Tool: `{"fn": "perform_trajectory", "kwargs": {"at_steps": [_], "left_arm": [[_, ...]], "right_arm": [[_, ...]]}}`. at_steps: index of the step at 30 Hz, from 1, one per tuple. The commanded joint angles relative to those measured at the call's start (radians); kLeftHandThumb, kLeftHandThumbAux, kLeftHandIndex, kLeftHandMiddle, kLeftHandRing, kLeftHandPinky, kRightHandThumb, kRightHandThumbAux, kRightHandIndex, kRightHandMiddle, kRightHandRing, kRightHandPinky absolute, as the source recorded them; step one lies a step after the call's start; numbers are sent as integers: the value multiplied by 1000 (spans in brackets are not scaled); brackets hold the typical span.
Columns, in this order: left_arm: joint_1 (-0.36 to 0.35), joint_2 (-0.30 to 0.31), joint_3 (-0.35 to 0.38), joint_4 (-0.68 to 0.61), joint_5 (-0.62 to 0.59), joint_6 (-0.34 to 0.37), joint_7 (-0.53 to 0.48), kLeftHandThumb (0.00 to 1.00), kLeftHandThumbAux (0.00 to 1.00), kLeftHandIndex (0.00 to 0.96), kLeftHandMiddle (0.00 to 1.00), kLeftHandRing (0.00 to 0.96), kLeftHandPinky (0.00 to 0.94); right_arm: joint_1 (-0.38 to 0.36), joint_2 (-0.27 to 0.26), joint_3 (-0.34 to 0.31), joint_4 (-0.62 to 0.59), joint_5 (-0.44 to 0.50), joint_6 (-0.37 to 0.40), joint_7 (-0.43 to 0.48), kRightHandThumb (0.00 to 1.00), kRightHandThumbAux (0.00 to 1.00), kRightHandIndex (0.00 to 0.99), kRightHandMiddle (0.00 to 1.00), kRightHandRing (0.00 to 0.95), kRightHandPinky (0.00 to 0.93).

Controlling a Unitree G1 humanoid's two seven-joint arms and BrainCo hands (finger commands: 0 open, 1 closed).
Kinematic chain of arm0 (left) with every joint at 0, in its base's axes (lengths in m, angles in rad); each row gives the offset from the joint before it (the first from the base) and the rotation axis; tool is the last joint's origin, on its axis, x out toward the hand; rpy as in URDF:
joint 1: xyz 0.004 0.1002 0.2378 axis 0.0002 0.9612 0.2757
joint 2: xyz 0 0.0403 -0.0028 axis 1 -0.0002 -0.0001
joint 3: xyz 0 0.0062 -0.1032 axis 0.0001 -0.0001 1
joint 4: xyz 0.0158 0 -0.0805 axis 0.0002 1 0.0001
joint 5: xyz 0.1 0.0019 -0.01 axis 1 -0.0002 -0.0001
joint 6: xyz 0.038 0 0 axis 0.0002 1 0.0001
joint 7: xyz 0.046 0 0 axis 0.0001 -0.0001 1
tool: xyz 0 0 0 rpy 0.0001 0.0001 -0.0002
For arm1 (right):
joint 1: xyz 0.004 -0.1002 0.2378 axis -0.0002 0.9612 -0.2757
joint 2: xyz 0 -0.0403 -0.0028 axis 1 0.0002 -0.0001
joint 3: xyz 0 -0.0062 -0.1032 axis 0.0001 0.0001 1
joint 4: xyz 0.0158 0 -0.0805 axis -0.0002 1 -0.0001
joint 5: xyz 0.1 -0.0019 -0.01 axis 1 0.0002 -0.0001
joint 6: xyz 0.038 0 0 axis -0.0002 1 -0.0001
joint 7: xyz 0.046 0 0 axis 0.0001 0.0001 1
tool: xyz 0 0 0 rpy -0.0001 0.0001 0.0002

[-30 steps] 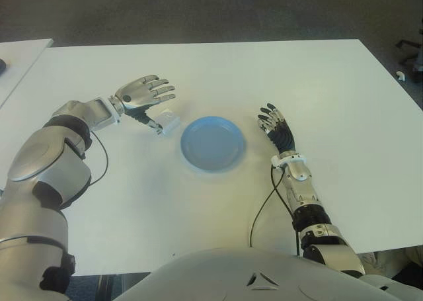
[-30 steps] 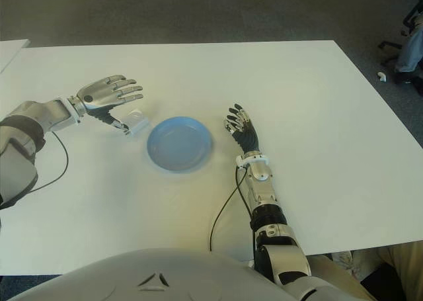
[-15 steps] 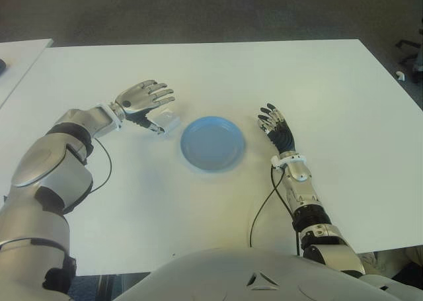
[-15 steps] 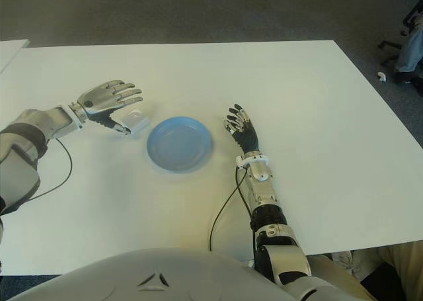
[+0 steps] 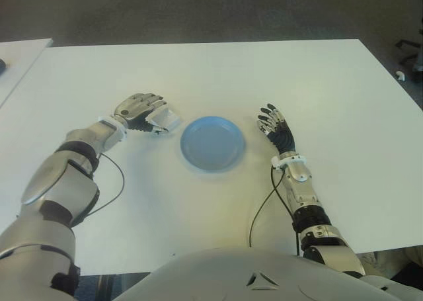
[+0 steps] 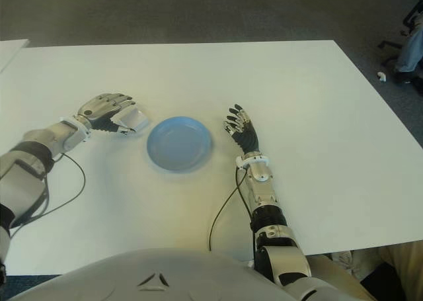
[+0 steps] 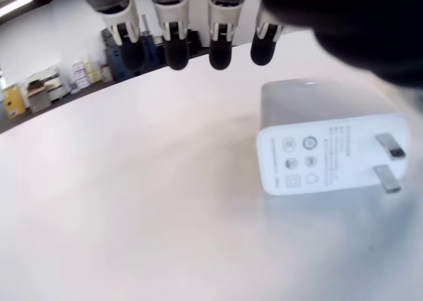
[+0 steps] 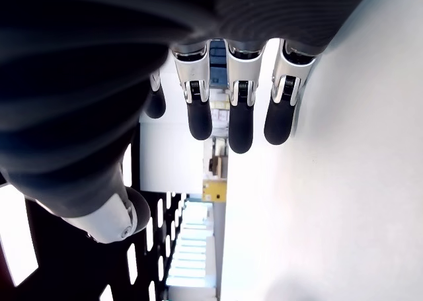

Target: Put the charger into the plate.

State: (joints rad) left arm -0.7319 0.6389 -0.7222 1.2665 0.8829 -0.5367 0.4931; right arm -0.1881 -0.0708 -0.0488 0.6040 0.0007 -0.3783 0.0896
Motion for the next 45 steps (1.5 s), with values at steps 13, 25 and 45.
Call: {"fn": "perform_trajectory", "kwargs": {"at_steps": [13,25,45], "left_arm": [[118,-54,156,-133,-125,176,-83,358,176,0,29,29,73],[187,-73,229,-229,-145,243,-19,341,162,0,27,16,65],[474,-38,374,-820,-115,555,-127,267,161,0,37,0,53]], "right_arm": [[30,0,2,45,1,57,4,14,715,22,170,201,220],[24,-1,3,57,-3,41,0,3,697,24,173,202,221],[25,0,7,53,-11,48,-21,3,698,33,178,211,225]]}}
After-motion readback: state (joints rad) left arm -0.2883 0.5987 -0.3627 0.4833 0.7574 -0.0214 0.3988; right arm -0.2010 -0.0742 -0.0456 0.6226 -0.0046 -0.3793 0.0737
